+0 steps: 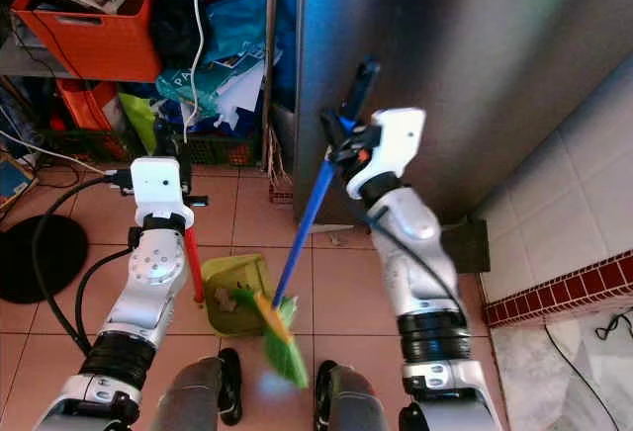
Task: Sweep floor
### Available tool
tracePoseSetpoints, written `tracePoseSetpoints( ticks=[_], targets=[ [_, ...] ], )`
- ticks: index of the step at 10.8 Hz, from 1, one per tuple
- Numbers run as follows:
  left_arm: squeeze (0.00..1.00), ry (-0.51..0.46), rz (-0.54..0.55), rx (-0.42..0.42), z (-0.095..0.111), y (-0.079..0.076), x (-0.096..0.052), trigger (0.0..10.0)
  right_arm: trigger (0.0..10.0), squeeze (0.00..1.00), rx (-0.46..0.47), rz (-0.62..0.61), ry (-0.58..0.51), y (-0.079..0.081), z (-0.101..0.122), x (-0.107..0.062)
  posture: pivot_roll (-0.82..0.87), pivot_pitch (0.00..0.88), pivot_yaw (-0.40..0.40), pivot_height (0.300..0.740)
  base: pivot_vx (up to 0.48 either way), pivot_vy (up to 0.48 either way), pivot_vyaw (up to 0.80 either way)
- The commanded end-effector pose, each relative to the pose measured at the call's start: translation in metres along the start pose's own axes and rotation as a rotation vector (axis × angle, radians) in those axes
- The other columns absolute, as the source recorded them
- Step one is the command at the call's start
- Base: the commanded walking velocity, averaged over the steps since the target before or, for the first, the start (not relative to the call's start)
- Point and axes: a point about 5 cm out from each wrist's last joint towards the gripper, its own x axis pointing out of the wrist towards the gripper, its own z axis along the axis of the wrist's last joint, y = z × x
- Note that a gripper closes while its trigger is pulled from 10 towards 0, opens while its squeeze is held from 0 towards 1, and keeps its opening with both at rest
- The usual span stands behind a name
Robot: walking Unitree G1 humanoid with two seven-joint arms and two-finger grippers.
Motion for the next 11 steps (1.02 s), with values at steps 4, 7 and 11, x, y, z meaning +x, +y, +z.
tracePoseSetpoints(
  ticks=[4,7,11],
  targets=[
    [0.0,0.072,-0.09,0.001,-0.014,-0.02,-0.01,10.0,10.0,0.0,-0.298,-0.186,-0.335,-0.024,0.077,0.008,-0.05,0.248,-0.054,0.74,0.0,0.0,0.0],
    [0.0,0.066,-0.095,0.009,-0.015,-0.015,-0.011,10.0,10.0,0.0,-0.43,-0.225,-0.364,-0.025,0.081,0.013,-0.03,0.248,-0.053,0.74,0.0,0.0,0.0],
    [0.0,0.065,-0.102,0.003,-0.013,-0.016,-0.012,10.0,10.0,0.0,-0.528,-0.226,-0.387,-0.022,0.069,0.012,-0.03,0.254,-0.049,0.74,0.0,0.0,0.0]
  ],
)
